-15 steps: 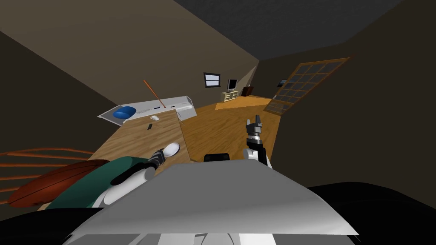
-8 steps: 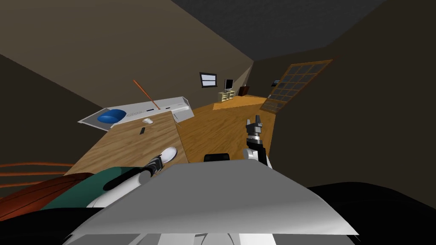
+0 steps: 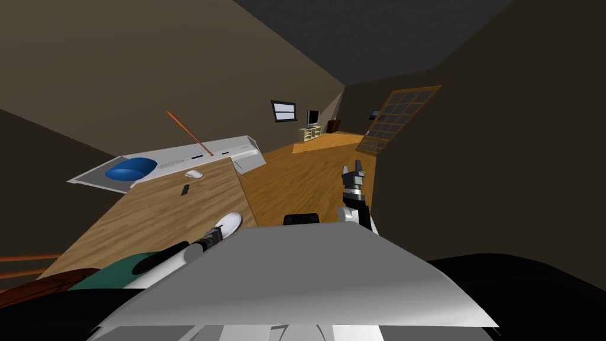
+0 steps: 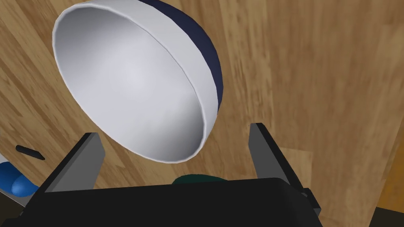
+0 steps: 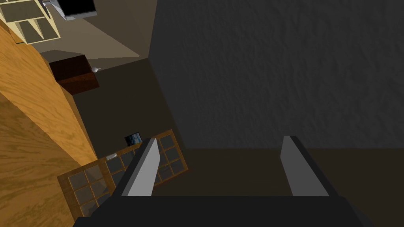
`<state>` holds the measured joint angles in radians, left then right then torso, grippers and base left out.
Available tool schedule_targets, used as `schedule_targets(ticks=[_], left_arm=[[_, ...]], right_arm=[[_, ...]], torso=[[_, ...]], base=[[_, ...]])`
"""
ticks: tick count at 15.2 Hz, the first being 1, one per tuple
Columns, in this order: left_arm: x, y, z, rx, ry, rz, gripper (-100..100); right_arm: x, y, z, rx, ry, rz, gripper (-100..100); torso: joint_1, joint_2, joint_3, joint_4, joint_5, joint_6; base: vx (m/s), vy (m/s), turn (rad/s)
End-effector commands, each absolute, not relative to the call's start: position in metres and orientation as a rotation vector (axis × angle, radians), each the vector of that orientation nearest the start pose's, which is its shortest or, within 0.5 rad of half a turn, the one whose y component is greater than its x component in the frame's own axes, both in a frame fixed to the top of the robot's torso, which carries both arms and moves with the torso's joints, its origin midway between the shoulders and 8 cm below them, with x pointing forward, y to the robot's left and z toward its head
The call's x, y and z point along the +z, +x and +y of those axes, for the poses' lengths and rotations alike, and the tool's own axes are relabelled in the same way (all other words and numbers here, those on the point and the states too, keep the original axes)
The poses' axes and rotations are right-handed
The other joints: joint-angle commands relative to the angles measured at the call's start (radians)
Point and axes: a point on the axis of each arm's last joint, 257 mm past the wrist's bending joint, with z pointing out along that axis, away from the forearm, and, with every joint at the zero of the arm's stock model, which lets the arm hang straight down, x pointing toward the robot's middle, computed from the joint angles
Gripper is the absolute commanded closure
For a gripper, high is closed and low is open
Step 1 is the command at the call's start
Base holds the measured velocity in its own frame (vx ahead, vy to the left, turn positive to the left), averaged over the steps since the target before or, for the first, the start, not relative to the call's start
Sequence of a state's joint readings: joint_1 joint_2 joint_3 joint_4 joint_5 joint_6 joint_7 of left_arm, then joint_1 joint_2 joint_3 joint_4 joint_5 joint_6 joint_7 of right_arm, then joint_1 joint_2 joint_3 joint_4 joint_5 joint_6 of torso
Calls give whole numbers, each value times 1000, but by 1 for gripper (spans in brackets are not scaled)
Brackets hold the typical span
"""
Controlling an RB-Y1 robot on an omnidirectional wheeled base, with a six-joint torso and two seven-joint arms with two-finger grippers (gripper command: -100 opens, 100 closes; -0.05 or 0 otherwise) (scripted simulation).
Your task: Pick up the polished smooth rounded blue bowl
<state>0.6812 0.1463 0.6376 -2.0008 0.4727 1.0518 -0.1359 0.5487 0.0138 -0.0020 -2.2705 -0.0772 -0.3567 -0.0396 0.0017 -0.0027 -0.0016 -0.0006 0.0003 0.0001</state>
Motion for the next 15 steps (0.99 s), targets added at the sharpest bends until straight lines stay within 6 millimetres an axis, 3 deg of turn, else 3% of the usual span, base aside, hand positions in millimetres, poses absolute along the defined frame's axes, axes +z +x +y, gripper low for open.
schedule_targets(ticks=[1,13,15], left_arm=[[-405,104,529,-154,-2363,1273,-100],[-431,24,493,-57,-2678,1222,-100],[-433,19,489,-53,-2701,1216,-100]], right_arm=[[-25,361,-300,1319,893,670,0],[-25,361,-300,1319,893,670,0],[-25,361,-300,1319,893,670,0]], torso=[[0,0,0,0,0,0],[1,1,0,0,0,0],[1,0,0,0,0,0]], base=[[46,36,-121],[41,46,-113],[33,59,-69]])
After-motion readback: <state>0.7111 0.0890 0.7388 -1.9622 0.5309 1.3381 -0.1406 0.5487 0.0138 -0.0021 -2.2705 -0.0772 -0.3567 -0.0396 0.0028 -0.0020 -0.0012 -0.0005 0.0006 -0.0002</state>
